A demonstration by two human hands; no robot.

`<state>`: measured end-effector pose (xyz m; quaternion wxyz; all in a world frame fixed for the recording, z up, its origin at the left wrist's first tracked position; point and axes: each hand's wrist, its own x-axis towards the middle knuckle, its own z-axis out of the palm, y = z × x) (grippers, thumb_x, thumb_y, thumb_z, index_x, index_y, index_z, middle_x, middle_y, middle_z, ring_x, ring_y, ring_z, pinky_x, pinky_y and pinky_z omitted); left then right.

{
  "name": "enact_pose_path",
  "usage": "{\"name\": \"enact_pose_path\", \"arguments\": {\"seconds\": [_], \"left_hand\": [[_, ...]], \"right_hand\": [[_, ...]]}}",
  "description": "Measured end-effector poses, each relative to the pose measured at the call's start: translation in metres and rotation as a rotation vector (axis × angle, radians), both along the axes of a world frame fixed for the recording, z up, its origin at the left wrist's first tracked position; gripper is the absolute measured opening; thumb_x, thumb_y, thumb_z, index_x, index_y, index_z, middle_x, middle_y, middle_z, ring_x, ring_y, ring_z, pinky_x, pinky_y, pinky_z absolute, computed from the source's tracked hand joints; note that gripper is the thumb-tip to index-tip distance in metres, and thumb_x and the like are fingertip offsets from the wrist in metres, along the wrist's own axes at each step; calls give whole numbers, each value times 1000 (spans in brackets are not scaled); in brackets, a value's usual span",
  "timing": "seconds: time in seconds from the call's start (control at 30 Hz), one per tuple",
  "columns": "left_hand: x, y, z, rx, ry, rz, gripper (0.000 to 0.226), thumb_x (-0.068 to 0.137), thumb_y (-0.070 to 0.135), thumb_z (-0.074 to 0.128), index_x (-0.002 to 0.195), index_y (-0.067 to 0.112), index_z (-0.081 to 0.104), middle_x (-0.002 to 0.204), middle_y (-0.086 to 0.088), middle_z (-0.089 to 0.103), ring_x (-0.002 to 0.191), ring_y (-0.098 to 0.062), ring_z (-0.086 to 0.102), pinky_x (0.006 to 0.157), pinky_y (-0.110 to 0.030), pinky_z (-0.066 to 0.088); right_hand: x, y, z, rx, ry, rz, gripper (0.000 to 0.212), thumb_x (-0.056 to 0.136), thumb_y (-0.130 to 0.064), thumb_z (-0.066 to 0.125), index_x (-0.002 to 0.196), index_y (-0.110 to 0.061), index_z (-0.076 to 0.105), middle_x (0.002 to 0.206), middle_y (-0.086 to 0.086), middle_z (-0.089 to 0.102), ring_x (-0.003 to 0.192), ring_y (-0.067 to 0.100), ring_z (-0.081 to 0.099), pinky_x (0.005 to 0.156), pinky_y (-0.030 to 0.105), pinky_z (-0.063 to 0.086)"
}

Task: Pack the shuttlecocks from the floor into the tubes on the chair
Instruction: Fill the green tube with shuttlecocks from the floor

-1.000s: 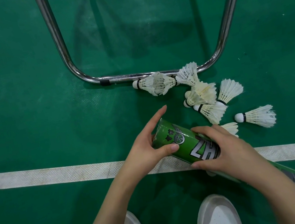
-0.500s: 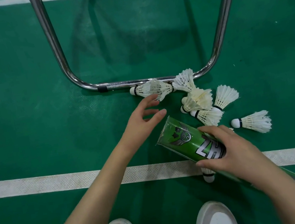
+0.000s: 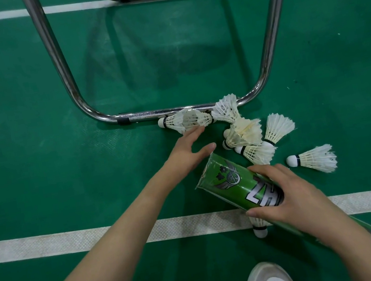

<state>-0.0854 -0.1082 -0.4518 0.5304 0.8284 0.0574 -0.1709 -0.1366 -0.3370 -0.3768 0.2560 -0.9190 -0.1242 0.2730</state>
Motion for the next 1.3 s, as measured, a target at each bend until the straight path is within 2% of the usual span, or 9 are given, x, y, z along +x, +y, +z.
{"name": "enact_pose_path", "arguments": {"seconds": [0.13,0.3,0.47,0.57,0.63,0.83,0.97,1.13,1.3], "left_hand": [[-4,-1,2,-40,16,48,69,80,57,54,141,29,38,151,4,32,139,-15,28,115,-45,24],[-17,1,12,-106,-13,171,43,91,39,55,133,29,50,142,7,45,132,-11,39,113,-35,29],[-38,5,21,-174,-92,402,31,87,16,65,118,20,64,120,7,64,114,-6,57,103,-23,41],[-50,7,26,-233,-117,526,24,84,5,66,103,19,69,101,7,71,97,-6,65,87,-16,50],[-57,9,32,-253,-132,592,23,83,3,67,92,23,70,91,10,71,85,-1,66,77,-12,50],[-77,16,52,-343,-167,740,22,83,2,66,91,22,71,88,10,72,81,2,66,73,-8,47],[-88,11,59,-393,-153,729,24,82,-1,66,89,22,70,80,13,73,79,1,66,72,-9,48],[-94,-8,62,-440,-118,649,34,82,-3,66,105,22,62,79,-3,73,77,-6,67,72,-13,50],[-99,-16,61,-445,-73,536,30,87,5,62,109,23,57,85,-4,74,81,-8,68,73,-13,49]], "right_hand": [[0,-1,-1,0,2,3,74,61,-57,73,124,-50,35,106,-25,41,96,5,51,81,35,49],[0,-2,-1,3,5,-7,73,61,-56,73,123,-51,35,105,-26,41,96,4,51,81,34,49],[-1,-3,-2,-4,6,-8,73,61,-56,73,124,-51,34,105,-26,40,94,5,51,80,34,49],[-1,-2,-2,-5,10,-9,73,61,-56,72,124,-50,35,106,-25,41,94,5,51,80,34,49],[-2,-2,-2,-4,13,-7,73,61,-56,72,123,-50,35,105,-27,40,95,4,50,80,34,49],[-5,-3,-3,4,21,1,73,60,-56,73,122,-49,35,103,-33,37,93,4,50,79,35,49],[-4,-2,-5,2,24,7,73,59,-58,72,122,-51,35,103,-32,38,94,5,50,79,36,49],[-5,0,-7,24,16,11,72,59,-57,72,121,-52,36,103,-29,40,95,6,51,79,37,49],[-6,0,-9,43,24,13,72,58,-57,73,121,-50,37,104,-25,42,97,6,51,81,39,49]]}}
